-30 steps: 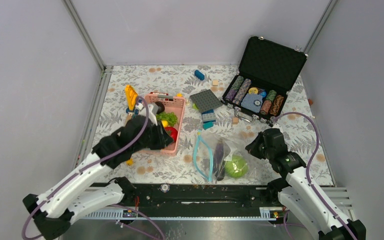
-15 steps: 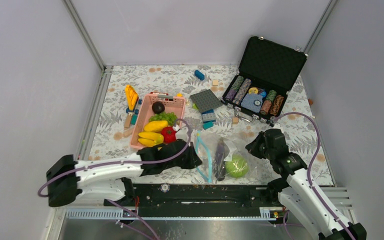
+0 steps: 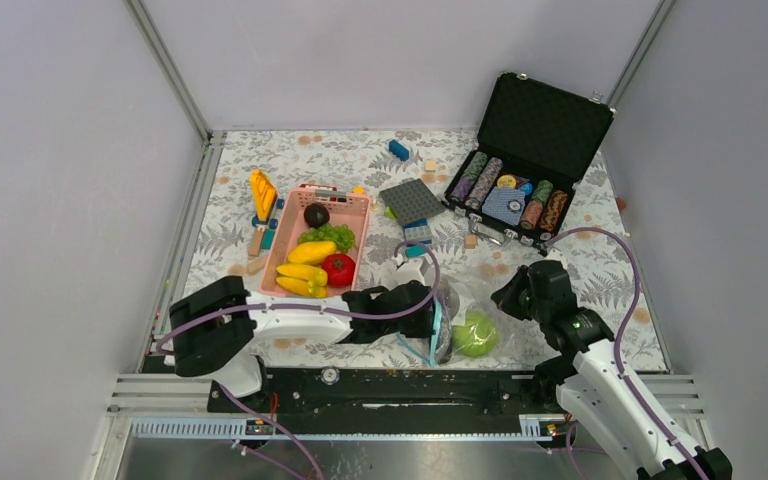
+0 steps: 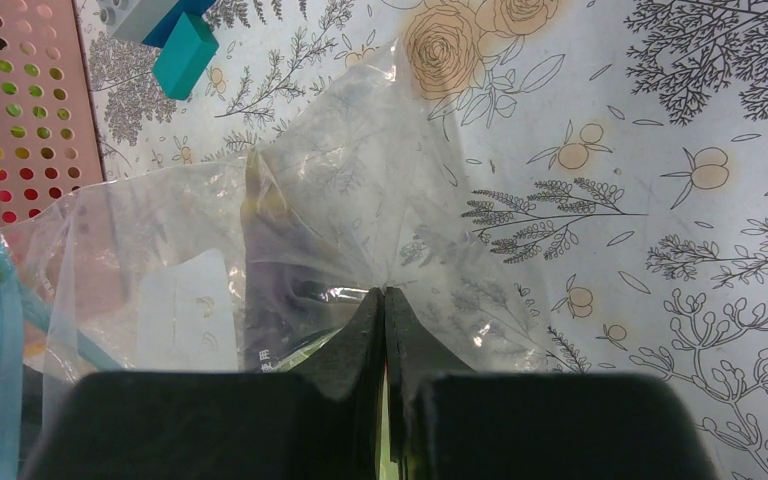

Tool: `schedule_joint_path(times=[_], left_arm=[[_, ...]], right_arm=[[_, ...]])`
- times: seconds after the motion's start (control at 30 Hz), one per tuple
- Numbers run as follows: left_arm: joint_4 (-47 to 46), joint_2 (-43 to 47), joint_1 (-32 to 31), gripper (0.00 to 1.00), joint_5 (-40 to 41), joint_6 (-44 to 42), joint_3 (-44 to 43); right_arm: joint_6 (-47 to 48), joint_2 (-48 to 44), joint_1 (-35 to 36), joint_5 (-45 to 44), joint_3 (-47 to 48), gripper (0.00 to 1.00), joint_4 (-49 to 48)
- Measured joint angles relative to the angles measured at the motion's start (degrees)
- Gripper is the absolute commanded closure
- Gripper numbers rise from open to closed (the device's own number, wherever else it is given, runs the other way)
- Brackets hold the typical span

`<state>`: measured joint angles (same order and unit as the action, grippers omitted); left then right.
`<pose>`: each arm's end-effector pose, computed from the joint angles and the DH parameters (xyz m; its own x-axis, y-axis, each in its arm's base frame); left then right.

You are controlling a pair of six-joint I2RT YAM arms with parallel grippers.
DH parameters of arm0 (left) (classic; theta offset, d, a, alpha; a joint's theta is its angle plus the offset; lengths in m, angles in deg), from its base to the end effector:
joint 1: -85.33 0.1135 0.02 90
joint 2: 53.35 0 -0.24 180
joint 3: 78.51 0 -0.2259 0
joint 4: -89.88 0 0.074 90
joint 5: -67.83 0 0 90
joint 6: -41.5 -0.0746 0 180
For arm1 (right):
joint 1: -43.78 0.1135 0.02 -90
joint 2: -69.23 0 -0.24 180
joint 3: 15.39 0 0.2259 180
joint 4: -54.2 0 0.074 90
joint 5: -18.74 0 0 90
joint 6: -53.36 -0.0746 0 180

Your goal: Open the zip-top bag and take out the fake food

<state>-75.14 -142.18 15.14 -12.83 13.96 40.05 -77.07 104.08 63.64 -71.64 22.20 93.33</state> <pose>0.1214 -0.3014 0.1500 -0.8927 -0.1034 -0.4386 0.2079 0.7690 -0.6045 0.1585 0.0567 0.1733 -0.6418 0.4577 -0.6153 0.1071 0.8480 0.5191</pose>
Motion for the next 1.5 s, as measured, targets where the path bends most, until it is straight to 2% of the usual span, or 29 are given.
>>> schedule_joint_path(times=[0.13, 0.27, 0.6, 0.83, 1.07, 1.17, 1.3, 1.43, 1.5], left_arm=[[1.49, -2.29, -0.72, 0.64, 1.44, 0.46, -3.10], [3.82, -2.89, -1.14, 0.58, 2.84, 0.55, -4.68], [12.04, -6.60, -3.19, 0.59, 7.74, -0.02, -10.56], [15.39, -6.93, -4.42, 0.61, 10.93, 0.63, -11.26], [16.13, -8.52, -4.66, 0.44, 11.41, 0.46, -12.24], [16.74, -10.88, -4.72, 0.42, 11.47, 0.24, -13.44], [17.59, -13.40, -4.83, 0.44, 11.63, -0.11, -14.05], [17.81, -13.84, -4.87, 0.62, 11.52, -0.50, -14.58], [17.84, -13.94, -4.87, 0.66, 11.50, -0.83, -14.73]], right_arm=[[0.00, -0.04, 0.00, -0.02, -0.02, 1.00, 0.00], [0.00, -0.11, 0.00, 0.04, -0.44, 1.00, -0.07], [-0.02, -0.09, 0.00, 1.09, -0.74, 1.00, -0.24], [-0.11, -0.09, 0.00, 1.42, -1.05, 1.00, -0.39], [-0.26, 0.17, 0.00, 1.51, -1.20, 1.00, -0.46], [-0.24, 0.17, 0.00, 1.53, -1.20, 1.00, -0.46], [-0.24, 0.20, 0.00, 1.53, -1.20, 1.00, -0.46], [-0.24, 0.42, 0.00, 1.53, -1.20, 1.00, -0.46], [-0.24, 0.52, 0.00, 1.53, -1.20, 1.00, -0.44]])
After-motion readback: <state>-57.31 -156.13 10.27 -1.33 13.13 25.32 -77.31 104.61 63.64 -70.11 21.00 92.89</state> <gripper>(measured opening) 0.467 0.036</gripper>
